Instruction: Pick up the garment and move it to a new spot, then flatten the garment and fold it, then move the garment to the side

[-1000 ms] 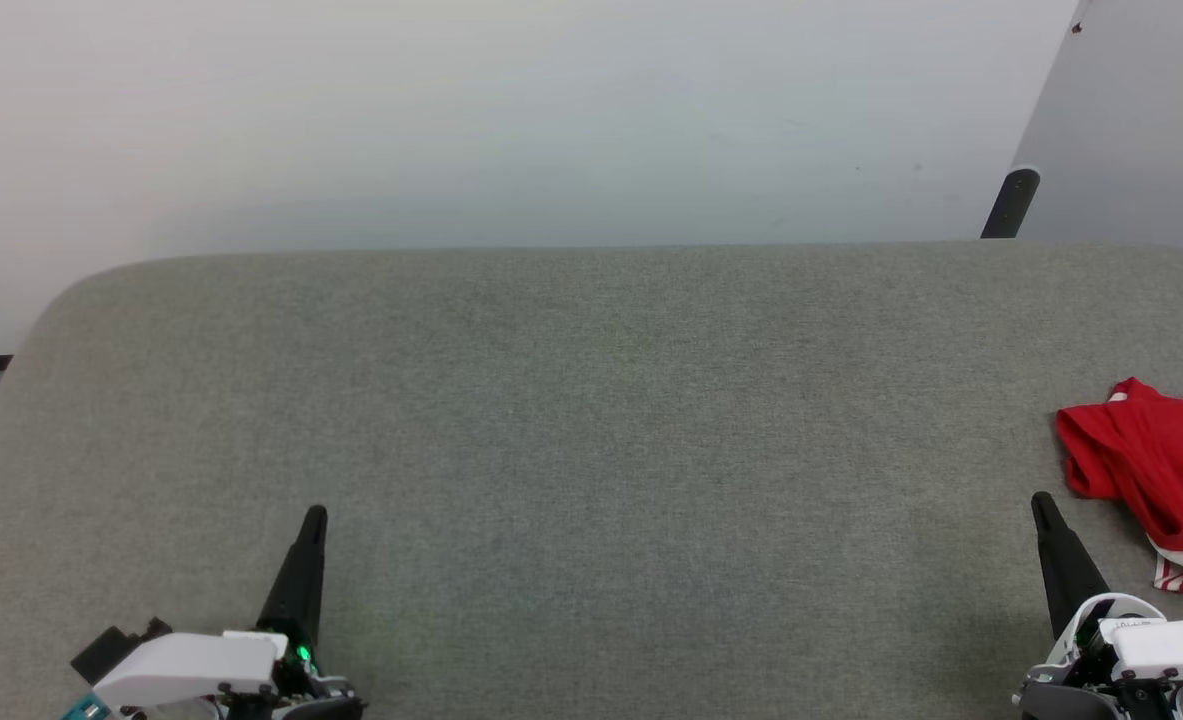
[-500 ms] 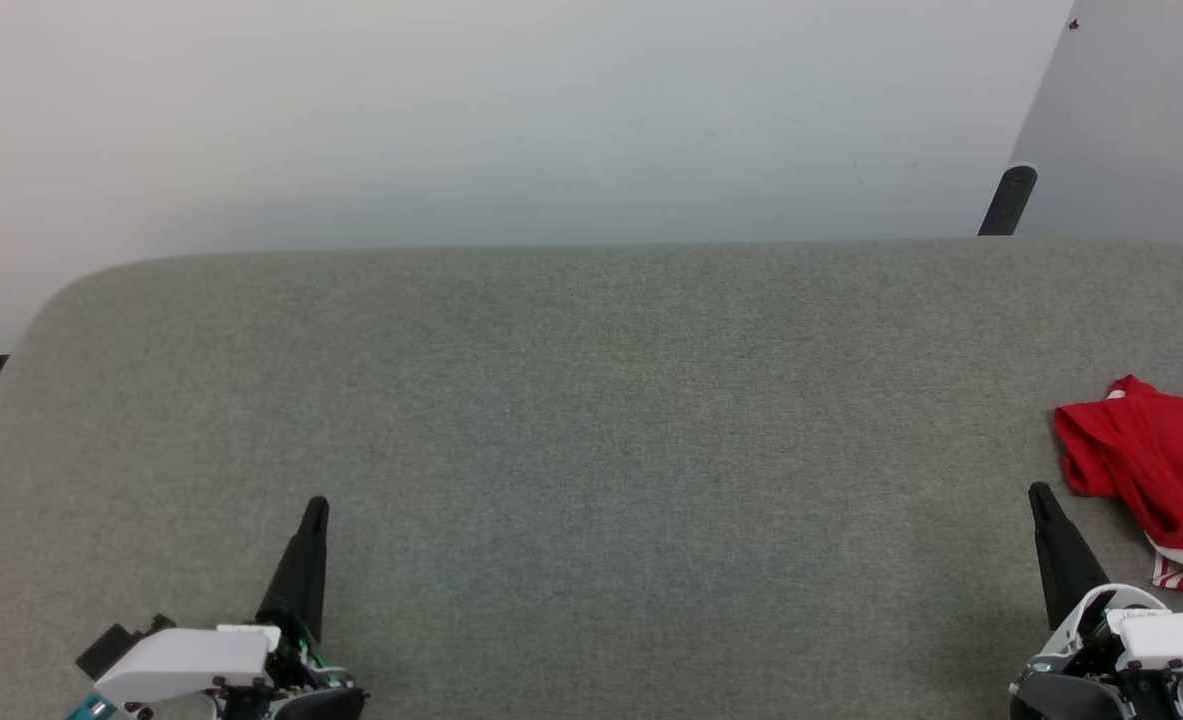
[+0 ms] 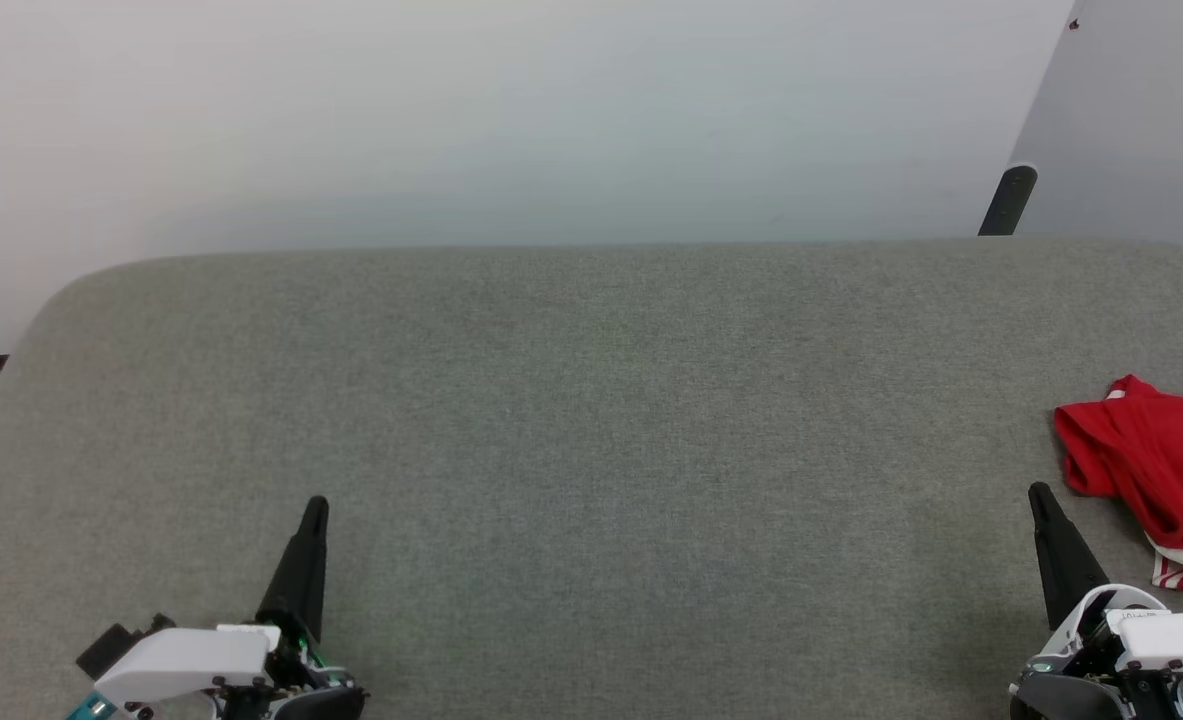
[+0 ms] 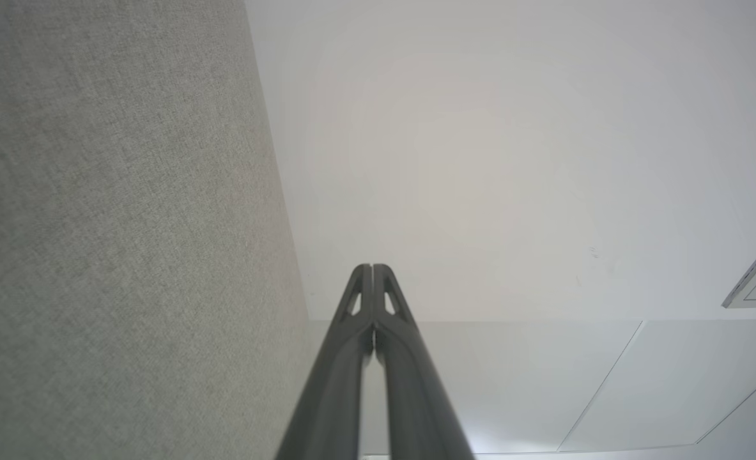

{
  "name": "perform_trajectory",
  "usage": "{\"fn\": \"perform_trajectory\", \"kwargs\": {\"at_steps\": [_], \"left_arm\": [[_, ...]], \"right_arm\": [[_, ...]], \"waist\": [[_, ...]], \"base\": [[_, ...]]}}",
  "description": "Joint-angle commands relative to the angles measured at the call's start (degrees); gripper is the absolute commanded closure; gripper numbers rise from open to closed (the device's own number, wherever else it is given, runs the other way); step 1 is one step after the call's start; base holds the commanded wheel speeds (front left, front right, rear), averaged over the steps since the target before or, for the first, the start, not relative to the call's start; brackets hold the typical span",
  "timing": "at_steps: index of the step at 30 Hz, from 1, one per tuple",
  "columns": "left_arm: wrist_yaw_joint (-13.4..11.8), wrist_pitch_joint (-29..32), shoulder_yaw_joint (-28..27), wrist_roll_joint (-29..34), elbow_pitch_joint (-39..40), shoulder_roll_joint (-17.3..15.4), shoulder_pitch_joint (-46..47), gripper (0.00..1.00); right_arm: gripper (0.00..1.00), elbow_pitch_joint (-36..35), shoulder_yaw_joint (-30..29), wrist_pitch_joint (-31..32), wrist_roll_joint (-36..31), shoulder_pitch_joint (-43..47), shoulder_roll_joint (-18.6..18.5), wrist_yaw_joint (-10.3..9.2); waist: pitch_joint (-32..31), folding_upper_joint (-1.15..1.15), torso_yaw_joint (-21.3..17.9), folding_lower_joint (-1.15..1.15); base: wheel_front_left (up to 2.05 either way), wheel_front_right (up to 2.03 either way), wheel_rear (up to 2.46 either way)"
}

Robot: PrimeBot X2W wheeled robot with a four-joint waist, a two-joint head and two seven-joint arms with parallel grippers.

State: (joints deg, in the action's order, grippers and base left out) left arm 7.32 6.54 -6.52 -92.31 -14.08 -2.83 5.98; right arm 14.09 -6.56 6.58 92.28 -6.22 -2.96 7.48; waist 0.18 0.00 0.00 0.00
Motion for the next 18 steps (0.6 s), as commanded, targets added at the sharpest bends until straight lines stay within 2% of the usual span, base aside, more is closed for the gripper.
{"fn": "perform_trajectory", "kwargs": {"at_steps": [1,18], "left_arm": [[0.32,0.19,-0.15,-0.17,-0.08,0.02,0.62,1.0],[0.32,0.18,-0.14,-0.18,-0.07,0.02,0.61,1.0]], "right_arm": [[1.0,0.02,0.01,0.1,0.21,-0.16,0.18,0.02],[1.0,0.02,0.02,0.09,0.22,-0.16,0.18,0.02]], "waist": [[0.0,0.0,0.0,0.0],[0.0,0.0,0.0,0.0]], "base": [[0.0,0.0,0.0],[0.0,0.0,0.0]]}}
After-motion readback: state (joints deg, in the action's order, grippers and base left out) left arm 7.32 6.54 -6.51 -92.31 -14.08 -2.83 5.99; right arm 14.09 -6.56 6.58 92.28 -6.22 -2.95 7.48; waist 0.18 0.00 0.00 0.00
